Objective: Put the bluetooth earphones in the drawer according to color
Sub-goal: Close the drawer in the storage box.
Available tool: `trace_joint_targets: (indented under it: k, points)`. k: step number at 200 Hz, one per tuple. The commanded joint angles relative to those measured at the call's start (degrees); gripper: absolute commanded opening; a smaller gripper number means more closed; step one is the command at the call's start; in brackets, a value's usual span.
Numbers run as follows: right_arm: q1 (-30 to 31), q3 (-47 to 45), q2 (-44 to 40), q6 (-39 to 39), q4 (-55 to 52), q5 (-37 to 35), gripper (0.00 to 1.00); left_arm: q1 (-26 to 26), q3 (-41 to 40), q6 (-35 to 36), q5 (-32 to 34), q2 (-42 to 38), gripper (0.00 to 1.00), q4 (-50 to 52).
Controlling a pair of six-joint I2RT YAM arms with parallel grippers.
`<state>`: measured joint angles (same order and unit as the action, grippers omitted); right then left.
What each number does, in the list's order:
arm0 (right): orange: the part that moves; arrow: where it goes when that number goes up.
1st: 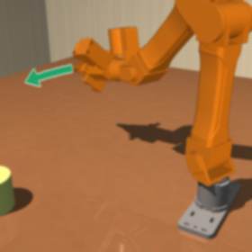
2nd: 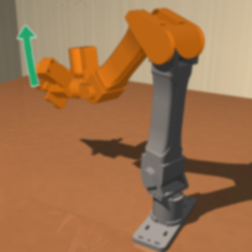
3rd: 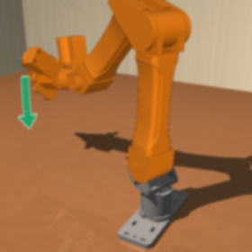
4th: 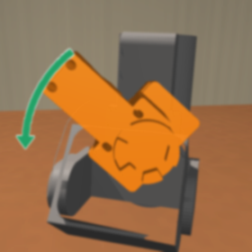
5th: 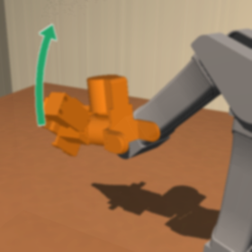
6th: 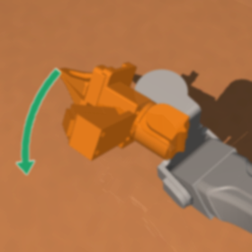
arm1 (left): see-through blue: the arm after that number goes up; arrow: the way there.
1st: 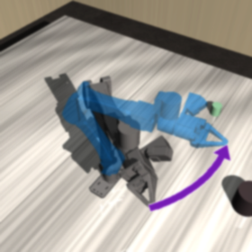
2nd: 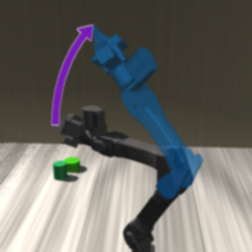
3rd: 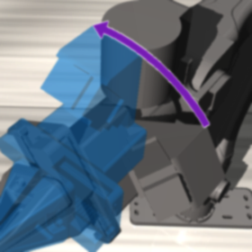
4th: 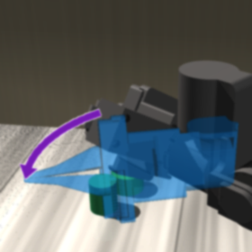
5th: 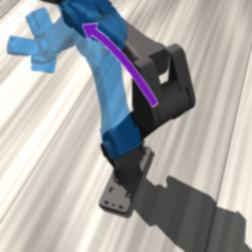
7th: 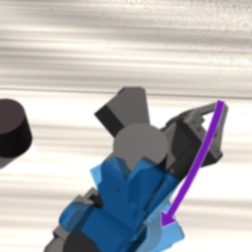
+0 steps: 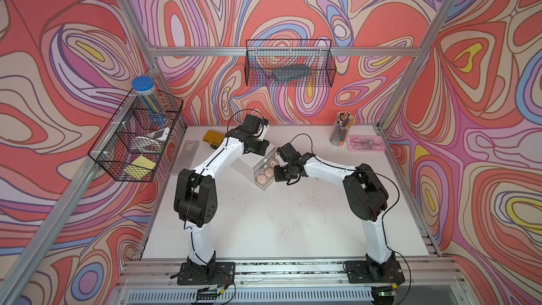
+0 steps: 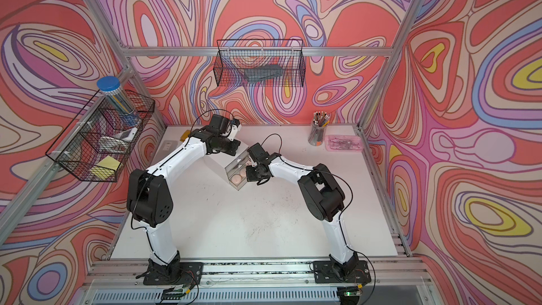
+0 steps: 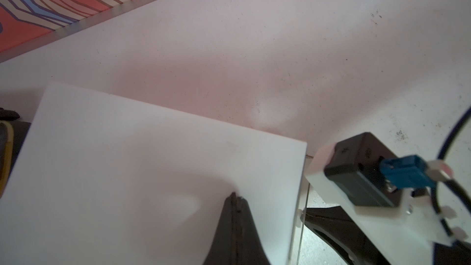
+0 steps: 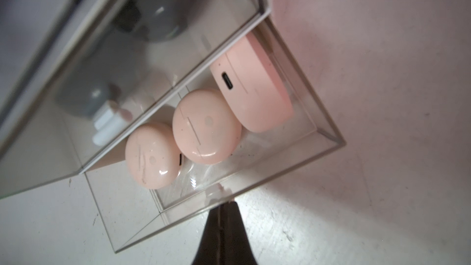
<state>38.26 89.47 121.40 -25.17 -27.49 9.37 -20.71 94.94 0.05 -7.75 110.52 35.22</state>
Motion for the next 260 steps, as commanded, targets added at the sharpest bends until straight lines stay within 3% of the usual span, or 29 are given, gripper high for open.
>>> trace_joint_targets:
  k: [1, 105, 132, 183, 260]
  points:
    - [-0.2, 2.2, 2.1, -1.0, 2.4, 1.7, 0.00, -0.8, -7.0, 0.0, -0.8, 10.3, 0.00, 20.3]
    - [-0.2, 0.8, 4.2, -7.3, 14.5, 5.3, 0.00, -0.8, -7.1, 0.1, -0.4, 10.5, 0.00, 20.5]
    - [-0.2, 0.1, 2.4, -6.9, 13.2, 4.9, 0.00, -0.8, -7.3, 0.2, -0.3, 10.6, 0.00, 20.6]
    - [-1.2, -7.8, -8.2, -4.8, 12.1, -2.3, 0.00, -0.8, -7.1, 0.1, -0.3, 10.6, 0.00, 20.6]
    - [-2.3, -6.6, -6.5, -6.5, 13.1, 0.4, 0.00, -0.8, -7.2, 0.1, -0.2, 10.4, 0.00, 20.5]
